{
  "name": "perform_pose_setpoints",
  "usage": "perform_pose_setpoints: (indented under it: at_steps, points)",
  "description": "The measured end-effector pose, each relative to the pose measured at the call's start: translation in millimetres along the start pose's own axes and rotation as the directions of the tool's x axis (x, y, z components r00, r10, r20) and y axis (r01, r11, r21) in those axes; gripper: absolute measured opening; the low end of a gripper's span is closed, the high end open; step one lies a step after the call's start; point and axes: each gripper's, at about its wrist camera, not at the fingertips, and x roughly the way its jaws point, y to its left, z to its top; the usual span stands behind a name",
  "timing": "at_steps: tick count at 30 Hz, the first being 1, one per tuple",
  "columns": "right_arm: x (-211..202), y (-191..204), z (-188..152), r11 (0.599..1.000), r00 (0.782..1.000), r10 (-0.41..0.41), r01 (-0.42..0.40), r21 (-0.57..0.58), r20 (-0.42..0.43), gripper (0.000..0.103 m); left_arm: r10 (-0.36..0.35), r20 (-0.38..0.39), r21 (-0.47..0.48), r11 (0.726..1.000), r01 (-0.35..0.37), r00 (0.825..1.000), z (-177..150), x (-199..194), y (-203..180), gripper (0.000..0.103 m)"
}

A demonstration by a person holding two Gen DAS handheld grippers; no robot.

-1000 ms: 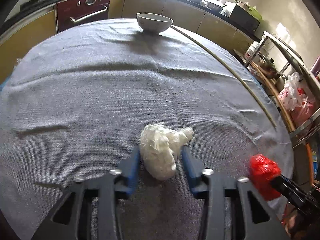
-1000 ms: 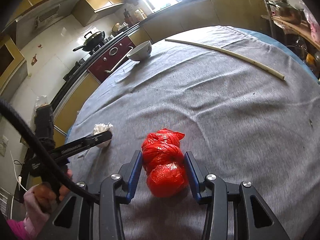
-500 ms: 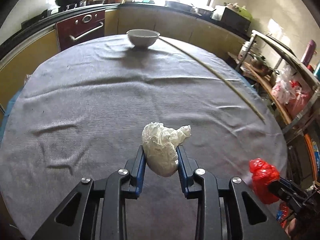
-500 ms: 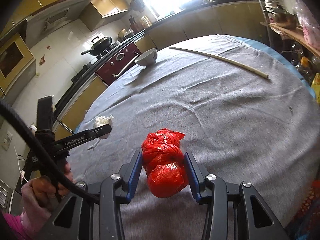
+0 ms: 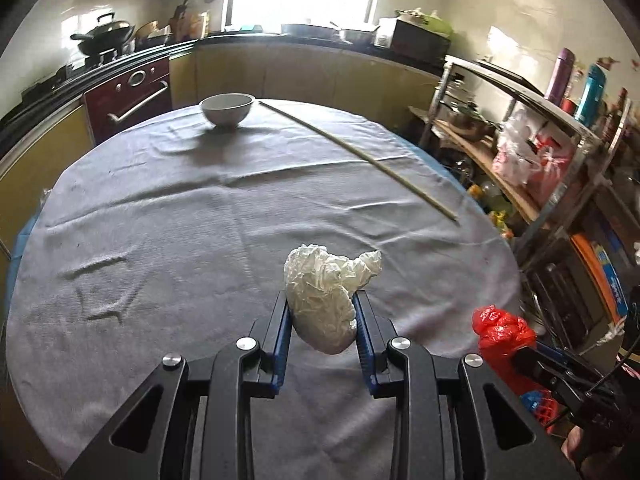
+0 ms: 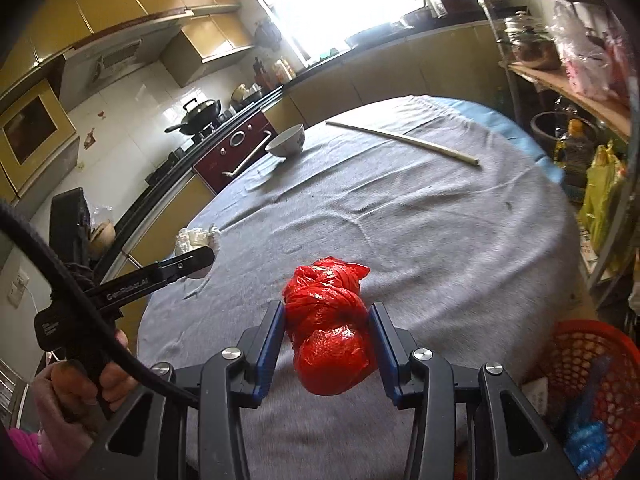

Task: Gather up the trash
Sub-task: 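Lift the red bag and white tissue toward the red basket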

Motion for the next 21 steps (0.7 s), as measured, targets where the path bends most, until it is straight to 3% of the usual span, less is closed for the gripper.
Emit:
perform_pose_setpoints:
  at_steps: [21]
  points:
    - [-107,-33,-25,0.997,0.988,-0.044,0.035,0.066,0.149,0.046,-0.067,0.043,0.184,0.981,0.058,0.997,-21,-48,-96,0.031]
